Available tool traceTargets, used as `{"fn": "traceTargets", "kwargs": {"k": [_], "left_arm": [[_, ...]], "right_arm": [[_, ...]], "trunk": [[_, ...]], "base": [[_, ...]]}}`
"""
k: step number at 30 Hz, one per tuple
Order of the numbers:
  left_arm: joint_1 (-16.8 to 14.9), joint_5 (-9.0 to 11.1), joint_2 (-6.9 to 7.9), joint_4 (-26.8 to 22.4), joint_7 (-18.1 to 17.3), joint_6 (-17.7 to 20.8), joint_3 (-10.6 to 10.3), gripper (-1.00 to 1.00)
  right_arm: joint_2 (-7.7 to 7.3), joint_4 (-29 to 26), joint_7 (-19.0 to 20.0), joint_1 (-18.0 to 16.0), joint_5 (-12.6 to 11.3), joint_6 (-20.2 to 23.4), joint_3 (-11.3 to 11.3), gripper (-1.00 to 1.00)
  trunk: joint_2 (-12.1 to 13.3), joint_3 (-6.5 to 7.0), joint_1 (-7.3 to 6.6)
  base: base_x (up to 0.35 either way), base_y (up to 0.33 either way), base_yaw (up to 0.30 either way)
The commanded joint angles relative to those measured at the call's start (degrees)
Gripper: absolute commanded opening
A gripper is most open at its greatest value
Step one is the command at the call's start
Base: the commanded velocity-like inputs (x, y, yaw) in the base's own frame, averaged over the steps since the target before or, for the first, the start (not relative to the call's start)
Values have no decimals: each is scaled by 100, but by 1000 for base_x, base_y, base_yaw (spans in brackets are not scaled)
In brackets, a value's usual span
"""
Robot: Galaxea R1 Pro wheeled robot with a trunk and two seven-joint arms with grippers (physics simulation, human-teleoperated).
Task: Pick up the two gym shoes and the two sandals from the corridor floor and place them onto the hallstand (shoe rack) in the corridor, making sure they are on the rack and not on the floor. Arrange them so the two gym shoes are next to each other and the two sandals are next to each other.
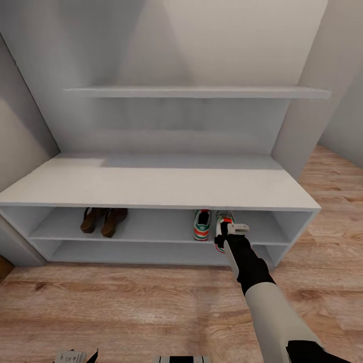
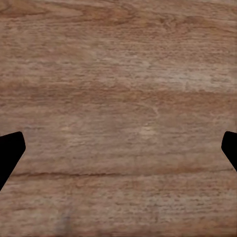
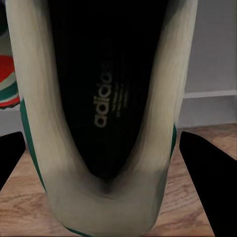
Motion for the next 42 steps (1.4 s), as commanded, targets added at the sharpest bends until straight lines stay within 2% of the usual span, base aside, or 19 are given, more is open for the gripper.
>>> {"fn": "traceTargets", "kwargs": {"k": [1, 10, 28, 37, 42], "left_arm": [[-5, 56, 0, 7, -57, 13, 21, 100], [-3, 56, 0, 7, -57, 9, 41, 100], [-6, 56, 0, 7, -57, 13, 42, 100], [-3, 56, -3, 7, -57, 13, 40, 100], [-3, 56, -4, 7, -57, 13, 41, 100]], "right_arm": [[7, -6, 25, -3, 61, 35, -18, -100], [7, -4, 25, -3, 61, 35, -18, -100], [7, -4, 25, -3, 61, 35, -18, -100], [7, -8, 25, -3, 61, 35, -18, -100], [7, -11, 25, -3, 61, 35, -24, -100]], "trunk": [[-4, -36, 1], [-4, -64, 1], [-4, -64, 1], [-4, -65, 1], [-9, -182, 11]], "base": [[0, 0, 0], [3, 0, 0], [132, 38, 0], [18, 7, 0], [0, 0, 0]]}}
